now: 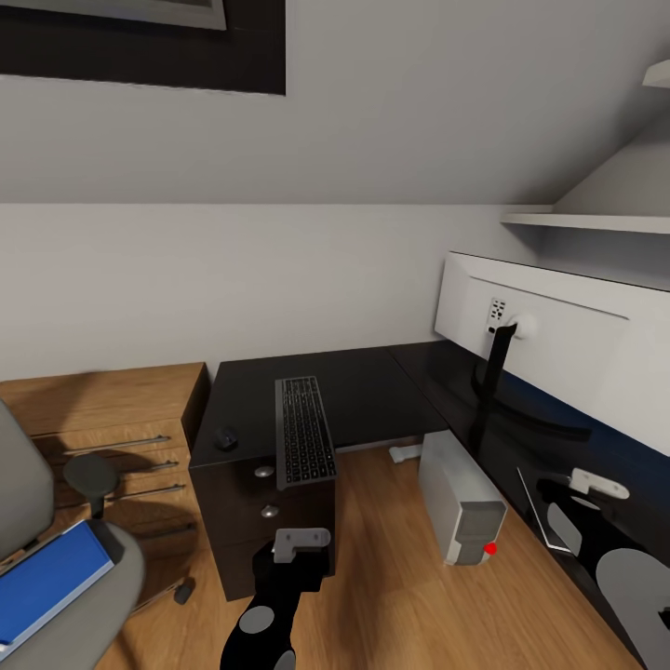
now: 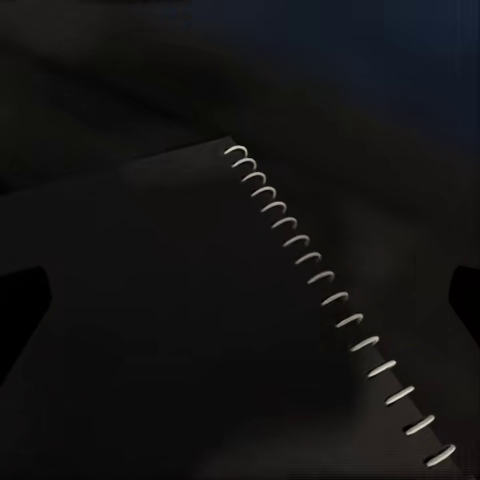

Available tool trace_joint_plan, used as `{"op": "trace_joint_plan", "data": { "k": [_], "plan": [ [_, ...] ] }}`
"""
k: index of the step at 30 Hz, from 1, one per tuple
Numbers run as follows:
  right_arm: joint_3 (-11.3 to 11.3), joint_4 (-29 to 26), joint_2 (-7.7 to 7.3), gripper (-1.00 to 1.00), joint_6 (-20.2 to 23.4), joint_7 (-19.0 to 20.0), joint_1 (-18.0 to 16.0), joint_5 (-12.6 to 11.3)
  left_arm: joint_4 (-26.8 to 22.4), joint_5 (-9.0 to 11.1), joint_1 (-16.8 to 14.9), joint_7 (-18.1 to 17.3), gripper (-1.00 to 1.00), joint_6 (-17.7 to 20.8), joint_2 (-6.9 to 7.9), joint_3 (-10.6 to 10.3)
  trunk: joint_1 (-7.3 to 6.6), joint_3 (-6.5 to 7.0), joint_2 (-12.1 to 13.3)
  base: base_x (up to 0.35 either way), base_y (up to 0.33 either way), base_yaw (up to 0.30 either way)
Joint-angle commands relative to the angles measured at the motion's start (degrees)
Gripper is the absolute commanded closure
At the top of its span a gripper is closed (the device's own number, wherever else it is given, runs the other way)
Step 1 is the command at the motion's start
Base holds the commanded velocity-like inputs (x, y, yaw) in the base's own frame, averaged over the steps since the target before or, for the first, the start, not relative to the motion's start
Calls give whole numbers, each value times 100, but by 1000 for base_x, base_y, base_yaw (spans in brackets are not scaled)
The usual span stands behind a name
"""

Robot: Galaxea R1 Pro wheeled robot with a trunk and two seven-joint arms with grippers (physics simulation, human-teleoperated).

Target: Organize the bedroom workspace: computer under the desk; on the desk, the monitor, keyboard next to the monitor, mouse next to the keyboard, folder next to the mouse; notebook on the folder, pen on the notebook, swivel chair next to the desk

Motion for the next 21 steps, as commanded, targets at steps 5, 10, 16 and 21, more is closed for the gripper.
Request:
{"op": "trace_joint_plan", "data": {
  "k": [5, 10, 16, 21],
  "plan": [
    [-6, -23, 3, -100, 158, -8, -2, -34, -6, 57, -6, 55, -100, 12, 2, -10, 0, -6, -3, 0, 0, 0],
    [-6, -29, 8, -100, 213, -10, -3, -34, -6, 57, -6, 55, -100, 13, 2, -10, 66, -60, -124, 0, 0, 0],
    [-6, -34, 10, -100, 253, -5, -2, -34, -6, 57, -6, 55, -100, 13, 2, -10, 175, -150, -324, 0, 0, 0],
    [-6, -44, 11, -100, 356, -3, -2, -34, -1, 57, -6, 55, -100, 18, 2, -10, 175, -150, -324, 0, 0, 0]
  ]
}}
